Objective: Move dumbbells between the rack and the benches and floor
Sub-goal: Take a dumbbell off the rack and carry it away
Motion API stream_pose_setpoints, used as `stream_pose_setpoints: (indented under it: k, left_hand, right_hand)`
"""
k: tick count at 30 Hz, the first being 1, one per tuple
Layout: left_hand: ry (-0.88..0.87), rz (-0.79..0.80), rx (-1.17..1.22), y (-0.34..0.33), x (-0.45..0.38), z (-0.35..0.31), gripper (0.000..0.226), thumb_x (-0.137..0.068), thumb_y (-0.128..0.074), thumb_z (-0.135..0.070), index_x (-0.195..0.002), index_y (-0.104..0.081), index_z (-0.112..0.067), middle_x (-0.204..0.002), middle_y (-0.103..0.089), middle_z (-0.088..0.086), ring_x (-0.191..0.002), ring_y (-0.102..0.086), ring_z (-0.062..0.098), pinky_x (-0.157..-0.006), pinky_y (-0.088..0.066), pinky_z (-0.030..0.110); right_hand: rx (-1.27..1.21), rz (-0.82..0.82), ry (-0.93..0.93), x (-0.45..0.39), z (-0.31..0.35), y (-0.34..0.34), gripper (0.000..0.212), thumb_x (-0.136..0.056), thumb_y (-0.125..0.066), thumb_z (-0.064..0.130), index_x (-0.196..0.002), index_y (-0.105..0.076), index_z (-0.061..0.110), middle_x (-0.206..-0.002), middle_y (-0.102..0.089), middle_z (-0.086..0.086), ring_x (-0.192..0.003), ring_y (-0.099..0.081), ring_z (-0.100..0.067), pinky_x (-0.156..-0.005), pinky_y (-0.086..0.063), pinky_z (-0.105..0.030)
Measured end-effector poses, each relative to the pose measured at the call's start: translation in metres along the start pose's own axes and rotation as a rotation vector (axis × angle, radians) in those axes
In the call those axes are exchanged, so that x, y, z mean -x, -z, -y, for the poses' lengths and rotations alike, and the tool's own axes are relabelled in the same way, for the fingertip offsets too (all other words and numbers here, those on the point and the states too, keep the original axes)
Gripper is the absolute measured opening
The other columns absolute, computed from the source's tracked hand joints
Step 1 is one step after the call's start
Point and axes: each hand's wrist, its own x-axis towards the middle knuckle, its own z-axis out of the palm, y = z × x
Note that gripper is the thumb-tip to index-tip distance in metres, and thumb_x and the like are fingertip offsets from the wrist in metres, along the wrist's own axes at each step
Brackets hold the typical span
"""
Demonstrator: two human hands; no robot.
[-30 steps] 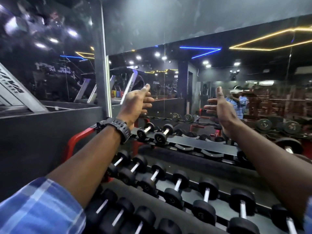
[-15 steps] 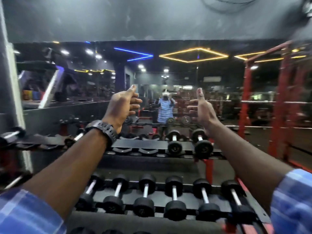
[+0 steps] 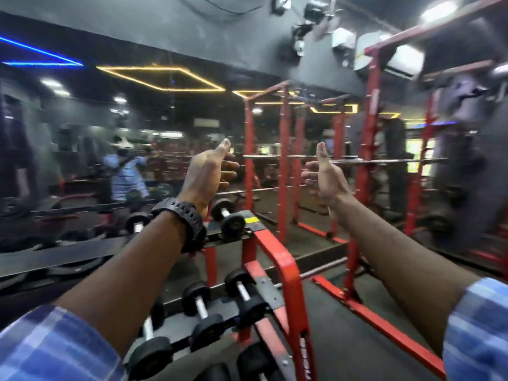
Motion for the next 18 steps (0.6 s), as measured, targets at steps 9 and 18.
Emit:
stream_pose_setpoints:
  k: [9, 18]
  left_hand:
    - [0.012, 0.451, 0.267, -0.131, -0.029, 0.029, 0.049, -0.098, -0.049, -0.051, -0.105, -0.069, -0.007, -0.1, -0.076, 0.013, -0.084, -0.07, 0.023, -0.071, -0.053, 0.032]
    - [0.189, 0.97, 0.406, -0.204, 0.102, 0.051, 0.039, -0.099, -0.047, -0.051, -0.087, -0.064, -0.018, -0.084, -0.071, 0.003, -0.068, -0.065, 0.015, -0.059, -0.049, 0.024]
  right_hand:
    - [0.288, -0.491, -0.024, 0.04, -0.004, 0.122, 0.083, -0.07, -0.028, 0.088, -0.101, -0.067, 0.023, -0.092, -0.073, -0.001, -0.086, -0.068, -0.021, -0.088, -0.053, -0.044]
    - [0.48, -0.99, -0.266, 0.242, 0.003, 0.175, 0.065, -0.089, -0.028, 0.073, -0.084, -0.063, 0.018, -0.08, -0.063, -0.004, -0.07, -0.053, -0.018, -0.067, -0.042, -0.031]
